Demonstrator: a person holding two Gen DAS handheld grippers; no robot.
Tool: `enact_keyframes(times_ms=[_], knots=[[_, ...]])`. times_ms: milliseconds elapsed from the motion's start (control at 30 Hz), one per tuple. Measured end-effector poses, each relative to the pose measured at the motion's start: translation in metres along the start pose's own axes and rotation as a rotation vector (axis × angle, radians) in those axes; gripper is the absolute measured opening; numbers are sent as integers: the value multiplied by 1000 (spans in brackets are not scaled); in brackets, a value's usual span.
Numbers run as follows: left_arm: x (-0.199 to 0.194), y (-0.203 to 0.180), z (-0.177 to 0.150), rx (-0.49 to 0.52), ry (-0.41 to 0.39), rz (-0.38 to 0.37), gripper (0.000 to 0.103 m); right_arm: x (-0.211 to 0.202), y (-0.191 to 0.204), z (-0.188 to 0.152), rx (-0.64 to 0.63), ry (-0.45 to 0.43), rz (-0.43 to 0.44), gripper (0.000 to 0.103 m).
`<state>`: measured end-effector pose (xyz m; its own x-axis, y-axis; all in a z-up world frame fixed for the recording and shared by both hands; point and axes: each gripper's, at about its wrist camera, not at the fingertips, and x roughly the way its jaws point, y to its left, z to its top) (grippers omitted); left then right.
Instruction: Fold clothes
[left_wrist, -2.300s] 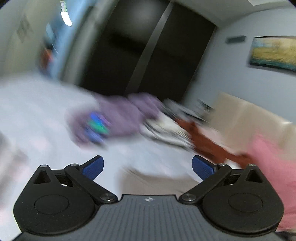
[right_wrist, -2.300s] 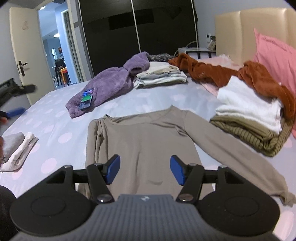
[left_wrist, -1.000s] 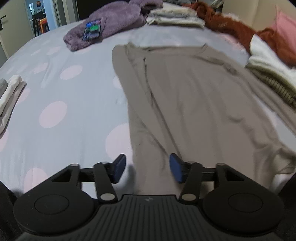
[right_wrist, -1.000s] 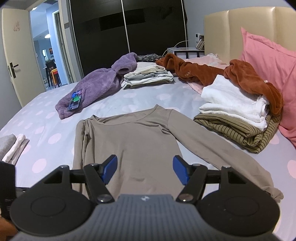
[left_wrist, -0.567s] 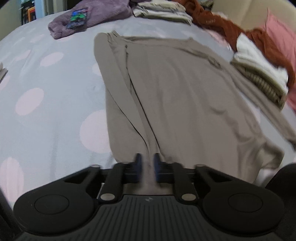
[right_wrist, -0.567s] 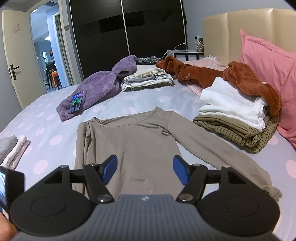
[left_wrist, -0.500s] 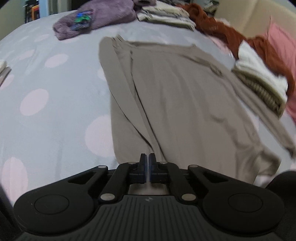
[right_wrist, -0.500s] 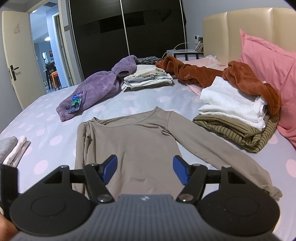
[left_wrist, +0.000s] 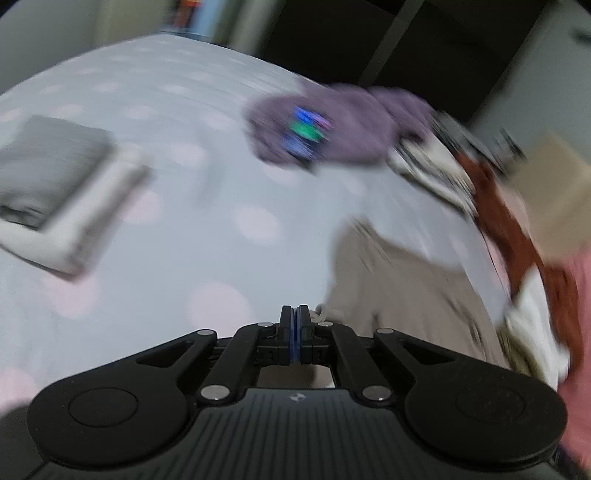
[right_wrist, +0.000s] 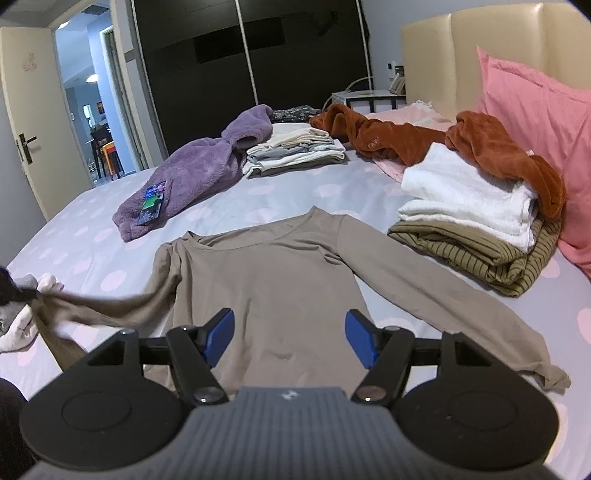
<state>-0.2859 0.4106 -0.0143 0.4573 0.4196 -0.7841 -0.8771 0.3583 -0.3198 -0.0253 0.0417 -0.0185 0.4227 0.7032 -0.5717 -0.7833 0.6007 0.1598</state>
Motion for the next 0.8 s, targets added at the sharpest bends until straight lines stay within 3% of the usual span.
enact_keyframes(times_ms=[167, 467, 533, 633, 667, 700, 800], knots=[[-7, 51, 48, -104, -20, 54, 0, 5, 7, 1, -29, 7, 6, 69], [2, 128, 85, -273, -109, 172, 0, 15, 18, 13, -97, 16, 8, 69], [16, 131, 90, -236, -57, 157, 0, 18, 18, 15, -108, 28, 7, 69], [46, 119, 89, -118, 110, 137, 2, 24, 19, 18, -117, 60, 17, 69], [47, 116, 87, -108, 110, 159, 7, 25, 19, 18, -120, 71, 20, 69], [47, 114, 85, -106, 97, 186, 20, 27, 19, 19, -132, 85, 26, 69], [32, 109, 81, -122, 4, 309, 41, 30, 13, 20, -169, 143, 57, 69]])
